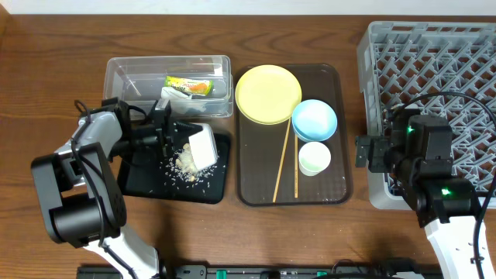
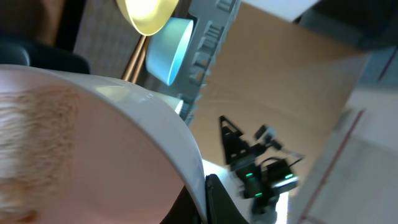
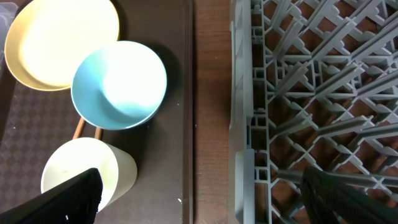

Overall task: Sort waste into correct bins and load items into the dishwasher rack
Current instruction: 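Tip the pink bowl over the black tray to dump the rice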

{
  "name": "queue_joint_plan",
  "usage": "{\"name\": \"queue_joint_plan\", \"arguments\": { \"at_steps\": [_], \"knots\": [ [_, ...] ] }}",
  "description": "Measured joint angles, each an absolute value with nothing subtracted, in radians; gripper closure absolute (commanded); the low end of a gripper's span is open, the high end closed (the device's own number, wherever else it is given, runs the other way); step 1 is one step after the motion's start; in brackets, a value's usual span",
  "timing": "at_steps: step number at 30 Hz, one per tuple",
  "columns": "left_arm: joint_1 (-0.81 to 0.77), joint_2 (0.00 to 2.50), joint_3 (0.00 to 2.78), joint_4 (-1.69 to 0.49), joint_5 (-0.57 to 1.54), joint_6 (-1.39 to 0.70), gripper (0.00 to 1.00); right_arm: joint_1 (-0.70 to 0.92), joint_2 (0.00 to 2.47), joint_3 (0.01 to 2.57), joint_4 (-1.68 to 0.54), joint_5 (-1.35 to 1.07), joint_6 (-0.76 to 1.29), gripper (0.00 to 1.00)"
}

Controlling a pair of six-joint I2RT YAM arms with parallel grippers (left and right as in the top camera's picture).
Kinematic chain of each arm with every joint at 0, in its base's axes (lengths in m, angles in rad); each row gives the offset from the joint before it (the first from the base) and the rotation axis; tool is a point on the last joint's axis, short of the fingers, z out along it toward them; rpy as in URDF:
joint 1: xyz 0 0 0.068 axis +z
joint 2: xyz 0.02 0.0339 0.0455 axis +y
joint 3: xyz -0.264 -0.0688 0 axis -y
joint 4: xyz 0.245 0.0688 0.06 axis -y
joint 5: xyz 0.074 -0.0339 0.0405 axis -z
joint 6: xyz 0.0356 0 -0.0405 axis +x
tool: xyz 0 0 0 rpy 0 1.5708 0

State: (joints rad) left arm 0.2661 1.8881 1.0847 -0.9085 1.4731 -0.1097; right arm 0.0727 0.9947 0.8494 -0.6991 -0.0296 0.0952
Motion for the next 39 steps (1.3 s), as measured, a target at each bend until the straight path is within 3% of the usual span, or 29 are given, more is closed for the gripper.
{"name": "queue_joint_plan", "arguments": {
  "at_steps": [11,29,39],
  "knots": [
    [0.295,1.893,1.085,-0.912,1.540,-0.380,0.94,0.073,0.995,0.849,-0.699,-0.030,0.095,0.01],
    [0.295,1.893,1.085,-0.912,1.546,-0.599,0.94,0.073,0.995,0.849,-0.699,-0.030,0.095,0.01],
    [0.295,1.893,1.085,-0.793,1.547,-0.537,0.94,0.073,0.995,0.849,-0.699,-0.030,0.095,0.01]
  ]
}}
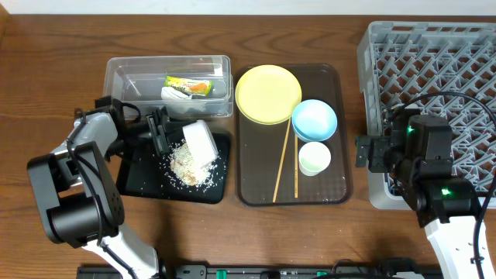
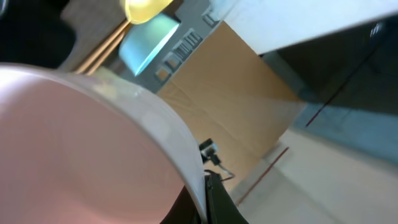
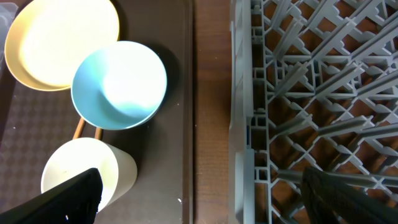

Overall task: Sort waste into correct bins and load items into the dishwasher rack
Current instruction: 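Tip the pink bowl over the black tray to dump the rice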

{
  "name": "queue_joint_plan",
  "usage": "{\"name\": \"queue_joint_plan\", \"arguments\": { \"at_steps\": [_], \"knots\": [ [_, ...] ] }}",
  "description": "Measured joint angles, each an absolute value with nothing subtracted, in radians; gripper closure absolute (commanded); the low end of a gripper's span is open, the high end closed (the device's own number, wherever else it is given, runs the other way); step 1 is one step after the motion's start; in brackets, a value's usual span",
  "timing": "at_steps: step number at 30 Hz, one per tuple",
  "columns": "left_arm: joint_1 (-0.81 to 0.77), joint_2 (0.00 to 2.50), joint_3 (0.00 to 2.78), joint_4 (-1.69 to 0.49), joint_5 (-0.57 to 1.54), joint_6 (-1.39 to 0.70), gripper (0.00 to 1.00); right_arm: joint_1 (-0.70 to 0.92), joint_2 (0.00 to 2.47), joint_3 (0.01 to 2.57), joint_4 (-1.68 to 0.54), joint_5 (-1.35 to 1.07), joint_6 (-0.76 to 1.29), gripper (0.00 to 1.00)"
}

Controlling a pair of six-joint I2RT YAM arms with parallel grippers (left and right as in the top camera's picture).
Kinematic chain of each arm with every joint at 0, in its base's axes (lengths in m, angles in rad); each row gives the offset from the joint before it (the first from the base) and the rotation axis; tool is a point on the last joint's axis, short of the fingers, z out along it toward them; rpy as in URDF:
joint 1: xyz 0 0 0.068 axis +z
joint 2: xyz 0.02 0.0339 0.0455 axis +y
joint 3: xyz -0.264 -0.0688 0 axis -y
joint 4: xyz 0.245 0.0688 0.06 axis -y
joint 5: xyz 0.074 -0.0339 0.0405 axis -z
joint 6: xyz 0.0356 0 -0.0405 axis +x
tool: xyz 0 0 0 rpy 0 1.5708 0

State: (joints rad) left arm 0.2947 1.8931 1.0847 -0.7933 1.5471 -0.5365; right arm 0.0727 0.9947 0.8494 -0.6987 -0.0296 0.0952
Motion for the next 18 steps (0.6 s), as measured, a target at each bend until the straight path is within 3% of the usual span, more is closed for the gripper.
{"name": "queue_joint_plan", "arguments": {
  "at_steps": [18],
  "knots": [
    [0.284,1.845,1.085,-0.781,1.480,-0.319,0.94,0.073,0.995,0.849,-0.699,-0.030,0.095,0.01]
  ]
}}
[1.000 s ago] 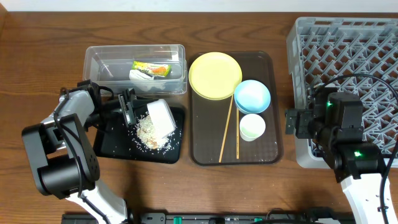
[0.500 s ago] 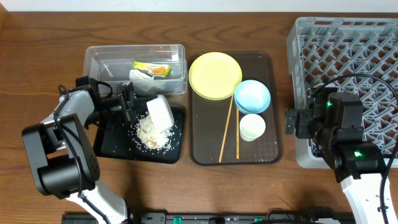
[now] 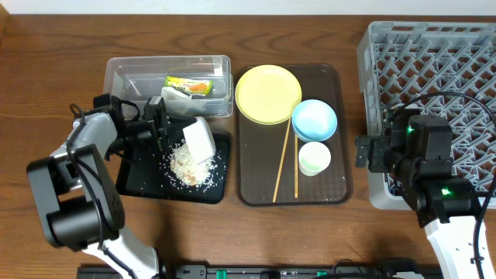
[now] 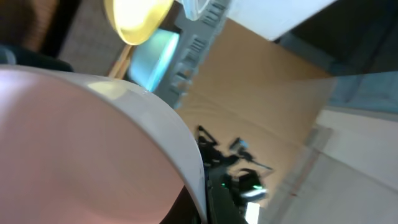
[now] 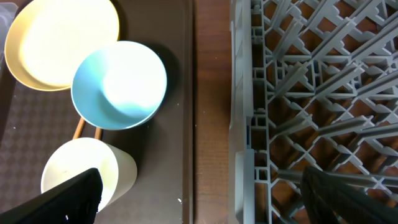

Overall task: Sort waste into correct bins and load items into the dishwasher rack
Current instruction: 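Tip the pink bowl over the black tray to dump the rice, then place the emptied pink bowl back on the brown tray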

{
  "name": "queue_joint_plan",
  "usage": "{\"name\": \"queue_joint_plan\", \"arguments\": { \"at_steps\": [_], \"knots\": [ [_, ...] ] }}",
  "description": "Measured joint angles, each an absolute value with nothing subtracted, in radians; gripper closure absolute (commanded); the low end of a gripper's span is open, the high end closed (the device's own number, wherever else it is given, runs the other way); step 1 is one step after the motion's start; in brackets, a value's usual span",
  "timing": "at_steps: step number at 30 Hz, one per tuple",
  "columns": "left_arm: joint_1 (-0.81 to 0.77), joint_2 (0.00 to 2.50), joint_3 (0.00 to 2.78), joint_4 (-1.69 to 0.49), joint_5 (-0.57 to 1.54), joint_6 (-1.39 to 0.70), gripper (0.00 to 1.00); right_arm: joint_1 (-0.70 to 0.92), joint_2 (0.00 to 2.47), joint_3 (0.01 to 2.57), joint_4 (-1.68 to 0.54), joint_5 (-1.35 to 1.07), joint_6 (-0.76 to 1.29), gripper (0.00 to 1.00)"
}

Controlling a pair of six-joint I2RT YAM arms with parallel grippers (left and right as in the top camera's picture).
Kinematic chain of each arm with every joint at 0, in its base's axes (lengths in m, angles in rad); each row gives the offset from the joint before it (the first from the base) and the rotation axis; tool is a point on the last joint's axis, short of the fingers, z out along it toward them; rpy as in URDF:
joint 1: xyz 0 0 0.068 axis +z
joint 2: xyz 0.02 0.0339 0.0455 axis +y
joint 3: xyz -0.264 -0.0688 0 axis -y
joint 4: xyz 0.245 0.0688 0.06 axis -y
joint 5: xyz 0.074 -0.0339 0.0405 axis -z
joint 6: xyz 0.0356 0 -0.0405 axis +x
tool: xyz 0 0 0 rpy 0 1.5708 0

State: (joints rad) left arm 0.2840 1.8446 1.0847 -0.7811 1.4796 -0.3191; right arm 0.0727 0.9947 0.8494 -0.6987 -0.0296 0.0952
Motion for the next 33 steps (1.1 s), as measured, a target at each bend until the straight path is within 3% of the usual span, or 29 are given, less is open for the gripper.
{"name": "queue_joint_plan", "arguments": {
  "at_steps": [6,13,24,33],
  "knots": [
    [0.154,1.638,1.085,-0.735,1.229,-0.306,0.94,0.073,0.995,0.849,-0.699,-0.030,0.096,0.01],
    [-0.150,1.489,1.085,-0.571,0.830,-0.301,0.94,0.073,0.995,0.850,-0.699,-0.030,0.095,0.01],
    [-0.587,1.576,1.085,-0.336,0.287,-0.277,0.94,0.073,0.995,0.850,-0.699,-0.030,0.095,0.01],
    [-0.686,1.782,1.085,-0.221,0.099,-0.261,0.93,0.073,0.995,0.850,-0.699,-0.030,0.096,0.01]
  ]
}}
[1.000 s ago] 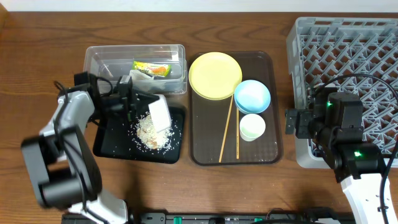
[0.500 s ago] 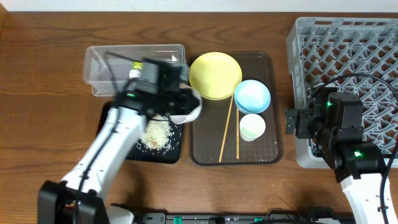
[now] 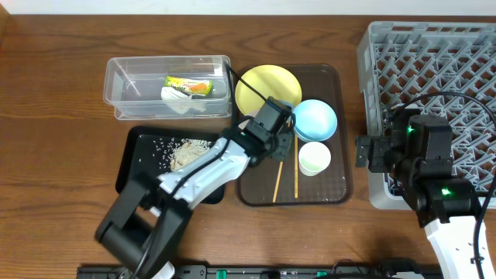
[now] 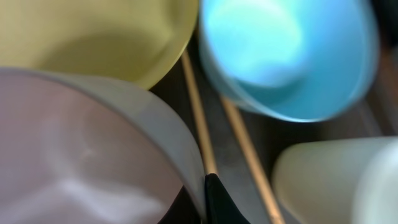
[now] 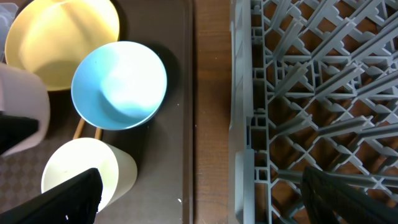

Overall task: Sort waste into correct bins and load items into the dishwasher rack
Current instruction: 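Place the emptied pink bowl back on the brown tray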

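Observation:
My left gripper [image 4: 204, 186] is shut on the rim of a white bowl [image 4: 93, 155], which looks empty inside. It hangs over the left part of the brown tray [image 3: 341, 190], next to the yellow plate [image 3: 267, 89], the blue bowl [image 3: 315, 120], the cream cup [image 3: 314, 159] and the chopsticks [image 3: 295, 174]. From the right wrist the white bowl [image 5: 22, 99] shows at the left edge. My right gripper [image 5: 205, 199] stands open over the gap between the tray and the grey dishwasher rack [image 3: 434, 85].
A black tray [image 3: 136, 174] with a pile of rice [image 3: 186, 151] lies left of the brown tray. Behind it stands a clear bin [image 3: 139, 81] holding wrappers [image 3: 188, 87]. The table is dark wood.
My left gripper, still shut on the white bowl, has moved right from over the black tray to over the brown tray by the yellow plate. The right arm has not moved.
The left gripper held the white bowl tilted over the black tray with some rice below it. Then a bigger rice pile lay on that tray and the bowl stayed tilted there. Now the bowl hangs over the brown tray.

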{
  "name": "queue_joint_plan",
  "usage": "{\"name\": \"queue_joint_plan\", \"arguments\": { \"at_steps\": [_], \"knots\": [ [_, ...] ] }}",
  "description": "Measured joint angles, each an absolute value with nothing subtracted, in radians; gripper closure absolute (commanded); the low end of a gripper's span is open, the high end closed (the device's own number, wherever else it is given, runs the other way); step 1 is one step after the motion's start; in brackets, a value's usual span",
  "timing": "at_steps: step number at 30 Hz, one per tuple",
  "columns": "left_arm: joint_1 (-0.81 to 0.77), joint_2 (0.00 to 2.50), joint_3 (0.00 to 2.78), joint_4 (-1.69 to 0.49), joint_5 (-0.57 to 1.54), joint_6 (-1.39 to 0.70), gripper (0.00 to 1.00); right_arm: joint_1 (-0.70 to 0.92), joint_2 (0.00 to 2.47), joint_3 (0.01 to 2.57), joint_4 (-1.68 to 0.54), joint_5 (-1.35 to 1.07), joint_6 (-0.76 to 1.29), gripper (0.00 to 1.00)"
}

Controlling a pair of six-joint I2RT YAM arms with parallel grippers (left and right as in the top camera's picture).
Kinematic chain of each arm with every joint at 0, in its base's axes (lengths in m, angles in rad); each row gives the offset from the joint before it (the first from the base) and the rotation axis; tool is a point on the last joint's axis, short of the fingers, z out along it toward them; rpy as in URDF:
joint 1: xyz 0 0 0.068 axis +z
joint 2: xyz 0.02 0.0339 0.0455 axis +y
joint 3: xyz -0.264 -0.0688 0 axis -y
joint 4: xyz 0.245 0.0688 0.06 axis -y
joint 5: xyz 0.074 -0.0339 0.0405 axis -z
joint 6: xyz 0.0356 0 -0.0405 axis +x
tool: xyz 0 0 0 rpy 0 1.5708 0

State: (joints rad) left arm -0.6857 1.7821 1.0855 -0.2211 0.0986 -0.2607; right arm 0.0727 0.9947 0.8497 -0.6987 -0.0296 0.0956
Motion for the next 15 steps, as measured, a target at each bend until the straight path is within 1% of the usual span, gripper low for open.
{"name": "queue_joint_plan", "arguments": {
  "at_steps": [2,4,5,15],
  "knots": [
    [-0.686,1.799,1.085,-0.220,0.084,-0.255,0.86,0.073,0.995,0.850,-0.699,-0.030,0.095,0.01],
    [-0.685,1.799,1.085,-0.219,0.081,-0.254,0.83,0.073,0.995,0.850,-0.699,-0.030,0.095,0.01],
    [-0.685,1.799,1.085,-0.218,0.080,-0.253,0.76,0.073,0.995,0.850,-0.699,-0.030,0.095,0.01],
    [-0.685,1.791,1.085,-0.279,0.110,-0.254,0.72,0.073,0.995,0.850,-0.699,-0.030,0.095,0.01]
  ]
}}
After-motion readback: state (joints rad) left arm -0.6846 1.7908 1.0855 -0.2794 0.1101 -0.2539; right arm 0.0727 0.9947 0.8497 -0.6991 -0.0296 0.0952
